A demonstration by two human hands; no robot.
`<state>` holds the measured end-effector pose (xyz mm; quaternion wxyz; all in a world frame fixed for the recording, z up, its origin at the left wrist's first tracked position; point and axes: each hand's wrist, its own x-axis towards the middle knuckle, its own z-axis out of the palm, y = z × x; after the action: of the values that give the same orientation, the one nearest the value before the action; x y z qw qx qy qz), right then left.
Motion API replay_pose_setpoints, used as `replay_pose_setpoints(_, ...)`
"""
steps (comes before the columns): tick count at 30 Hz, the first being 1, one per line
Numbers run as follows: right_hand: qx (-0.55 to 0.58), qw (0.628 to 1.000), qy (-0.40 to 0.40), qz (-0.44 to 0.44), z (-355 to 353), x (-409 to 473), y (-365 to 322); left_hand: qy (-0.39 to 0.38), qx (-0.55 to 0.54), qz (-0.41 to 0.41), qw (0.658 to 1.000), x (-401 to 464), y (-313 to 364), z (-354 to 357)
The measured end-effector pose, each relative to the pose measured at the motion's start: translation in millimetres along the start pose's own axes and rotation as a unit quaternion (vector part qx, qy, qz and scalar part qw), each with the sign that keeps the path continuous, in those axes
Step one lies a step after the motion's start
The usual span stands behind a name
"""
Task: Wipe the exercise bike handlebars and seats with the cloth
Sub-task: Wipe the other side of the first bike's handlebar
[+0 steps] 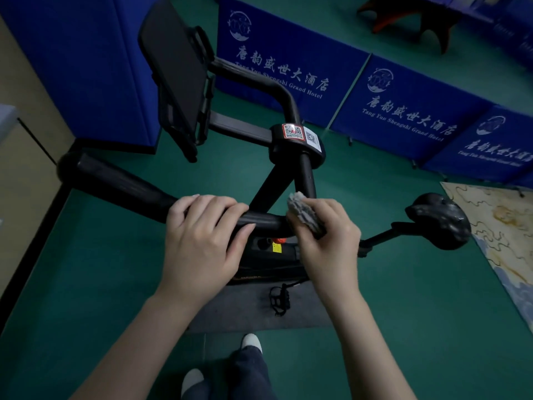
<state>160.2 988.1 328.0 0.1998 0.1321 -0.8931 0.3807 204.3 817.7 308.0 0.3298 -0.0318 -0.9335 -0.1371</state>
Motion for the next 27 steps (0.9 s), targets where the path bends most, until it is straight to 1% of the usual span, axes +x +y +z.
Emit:
replay_pose_setpoints(2,-0.004,0.999,-0.017,-0.029,-6.7,10.0,2.8,-0.003,0.000,0.000,1.000,-0.1,-0.3,-0.9)
replay_pose_setpoints(5,0.009,0.999,0.012,-0.039,-11.8,30.6,4.5,-0.008,0.004,-0.001,1.000,0.0,0.2,-1.4)
replay_pose_setpoints(6,0.013,0.999,-0.002,-0.051,-9.2,34.3,2.6,-0.010,0.006,-0.003,1.000,0.0,0.4,-1.5)
replay_pose_setpoints(9,0.010,0.991,-0.098,-0.090,3.1,31.4,-0.5,-0.017,0.012,-0.008,1.000,-0.2,0.8,-1.9)
replay_pose_setpoints(14,0.039,0.980,-0.174,-0.089,7.5,37.1,-2.8,-0.025,0.012,-0.022,0.999,-0.1,2.5,-2.7)
replay_pose_setpoints(17,0.027,0.956,-0.269,-0.118,4.3,52.3,-3.1,-0.026,0.007,-0.033,0.999,0.7,4.8,-3.5)
replay_pose_setpoints(20,-0.030,0.925,-0.346,-0.153,-6.5,75.8,5.4,-0.025,0.001,-0.042,0.999,1.1,6.8,-3.9)
replay_pose_setpoints(23,-0.069,0.912,-0.371,-0.163,-10.5,89.2,10.4,-0.026,0.004,-0.051,0.998,1.5,9.3,-4.4)
replay_pose_setpoints(27,-0.010,0.913,-0.384,-0.141,-1.8,81.5,5.8,-0.022,0.015,-0.067,0.997,3.4,15.4,-3.3)
